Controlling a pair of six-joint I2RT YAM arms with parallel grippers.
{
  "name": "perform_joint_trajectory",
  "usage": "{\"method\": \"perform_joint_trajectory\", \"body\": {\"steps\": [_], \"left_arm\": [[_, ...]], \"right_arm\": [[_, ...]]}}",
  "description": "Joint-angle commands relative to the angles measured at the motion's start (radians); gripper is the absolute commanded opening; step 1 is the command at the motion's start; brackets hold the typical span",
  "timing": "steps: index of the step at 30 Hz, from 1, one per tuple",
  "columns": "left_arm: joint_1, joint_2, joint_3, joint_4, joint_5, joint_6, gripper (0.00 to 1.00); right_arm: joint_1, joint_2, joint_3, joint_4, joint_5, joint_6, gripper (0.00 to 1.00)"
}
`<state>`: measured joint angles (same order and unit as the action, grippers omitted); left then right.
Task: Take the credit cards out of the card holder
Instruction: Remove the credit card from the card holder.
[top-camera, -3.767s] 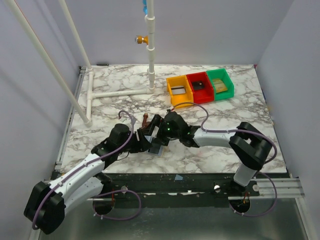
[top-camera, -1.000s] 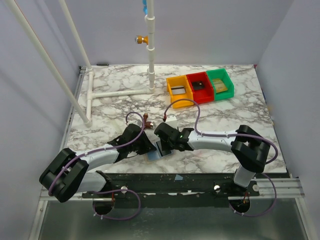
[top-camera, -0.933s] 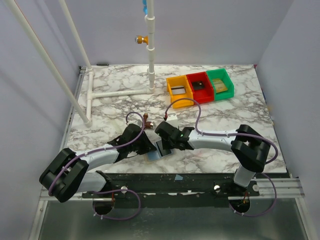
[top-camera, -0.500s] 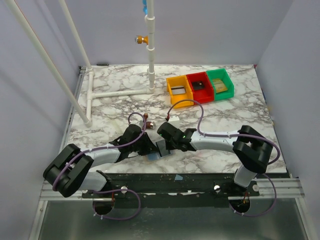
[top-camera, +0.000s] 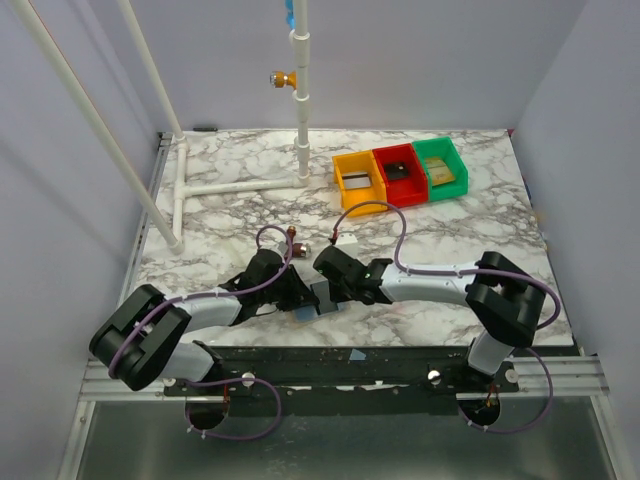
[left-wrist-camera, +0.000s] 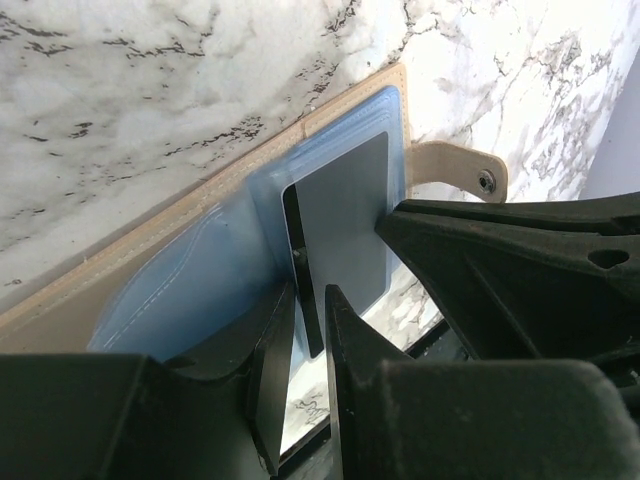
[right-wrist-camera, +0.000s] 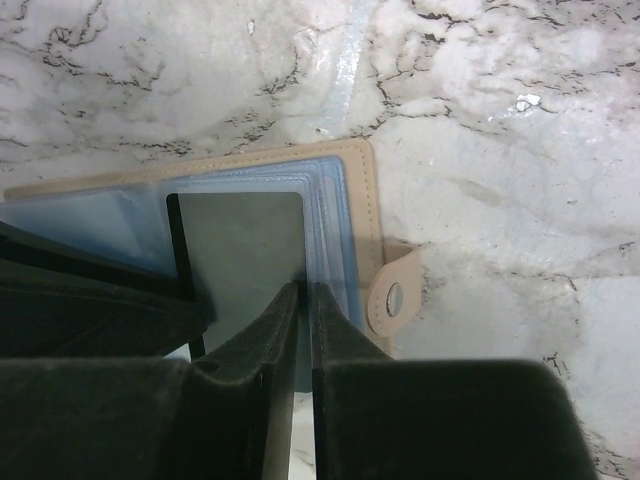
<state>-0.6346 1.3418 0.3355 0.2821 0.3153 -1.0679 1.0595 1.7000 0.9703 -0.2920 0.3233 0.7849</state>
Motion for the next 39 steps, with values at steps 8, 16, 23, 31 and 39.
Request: {"method": "perform_joint_trajectory", "body": {"steps": [8, 16, 23, 31, 39], "left_arm": [[0.006, 0.031, -0.03, 0.118, 0.059, -0.041, 0.2], [0.01, 0.009, -0.047, 0.147, 0.079, -0.043, 0.08], [0.01, -0.029, -0.06, 0.139, 0.082, -0.034, 0.0], [0.027, -0.055, -0.075, 0.106, 0.081, -0.019, 0.0], [0.048, -0.067, -0.095, 0.098, 0.094, -0.003, 0.0]], "right_arm": [[0.032, 0.06, -0.007, -0.036, -0.062, 0.023, 0.09], [0.032, 0.084, -0.005, -0.039, -0.063, 0.037, 0.07], [0.032, 0.101, -0.001, -0.053, -0.048, 0.044, 0.05], [0.032, 0.114, -0.004, -0.074, -0.012, 0.052, 0.05], [0.032, 0.121, -0.005, -0.087, 0.007, 0.056, 0.04]]}}
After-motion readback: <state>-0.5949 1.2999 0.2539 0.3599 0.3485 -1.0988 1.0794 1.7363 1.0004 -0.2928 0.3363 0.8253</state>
